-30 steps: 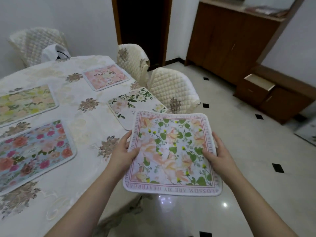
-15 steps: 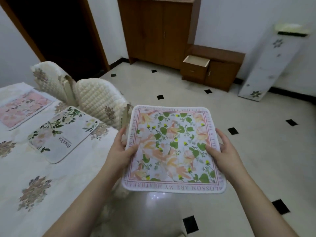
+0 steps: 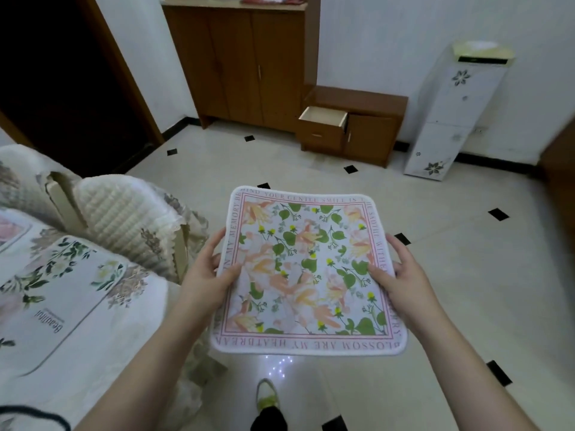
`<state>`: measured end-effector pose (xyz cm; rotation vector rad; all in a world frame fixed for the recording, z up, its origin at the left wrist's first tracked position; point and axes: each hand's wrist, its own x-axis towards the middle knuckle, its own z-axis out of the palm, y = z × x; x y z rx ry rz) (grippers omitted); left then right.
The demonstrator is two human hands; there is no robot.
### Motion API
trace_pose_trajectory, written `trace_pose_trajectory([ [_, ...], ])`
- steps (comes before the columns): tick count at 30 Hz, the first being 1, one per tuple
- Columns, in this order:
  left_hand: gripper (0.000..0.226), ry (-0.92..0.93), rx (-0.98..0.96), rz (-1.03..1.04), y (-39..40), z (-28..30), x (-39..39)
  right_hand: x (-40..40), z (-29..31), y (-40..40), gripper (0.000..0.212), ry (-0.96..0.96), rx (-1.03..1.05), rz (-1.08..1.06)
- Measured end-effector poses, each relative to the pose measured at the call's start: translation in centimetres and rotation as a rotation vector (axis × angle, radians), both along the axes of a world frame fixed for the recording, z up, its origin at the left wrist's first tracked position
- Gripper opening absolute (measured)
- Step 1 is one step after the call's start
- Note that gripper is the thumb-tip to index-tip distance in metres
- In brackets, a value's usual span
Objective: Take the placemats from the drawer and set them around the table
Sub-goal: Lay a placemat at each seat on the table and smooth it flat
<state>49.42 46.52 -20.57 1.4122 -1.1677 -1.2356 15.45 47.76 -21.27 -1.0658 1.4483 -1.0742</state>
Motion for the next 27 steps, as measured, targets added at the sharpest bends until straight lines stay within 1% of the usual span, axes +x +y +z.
trace_pose_trajectory([
  [2, 0.066, -0.022, -0.003, 0.020, -2.4, -0.2, 0.6, 0.6, 0.0, -2.7, 0.068, 0.018, -0.005, 0.009],
  [7, 0.069, 0.014, -0.001, 0.053, -9.1, -0.8, 3.2, 3.2, 0.0, -10.4, 0.066, 0.012, -0.026, 0.047],
  [12, 0.068, 0.116, 0.021, 0.054, -15.9, -0.8, 6.7, 6.2, 1.1, -18.0, 0.063, 0.019, -0.048, 0.091],
  [17, 0.067, 0.177, 0.003, 0.052, -22.9, 0.2, 8.8, 8.2, 2.0, -24.7, 0.064, -0.044, -0.044, 0.079],
  [22, 0.067, 0.231, 0.007, 0.028, -29.8, 0.9, 8.7, 7.7, 2.3, -30.8, 0.062, -0.076, -0.050, 0.076],
  [27, 0.066, 0.214, 0.000, 0.043, -36.7, 0.1, 6.4, 5.5, 1.5, -38.1, 0.067, -0.089, -0.042, 0.090],
])
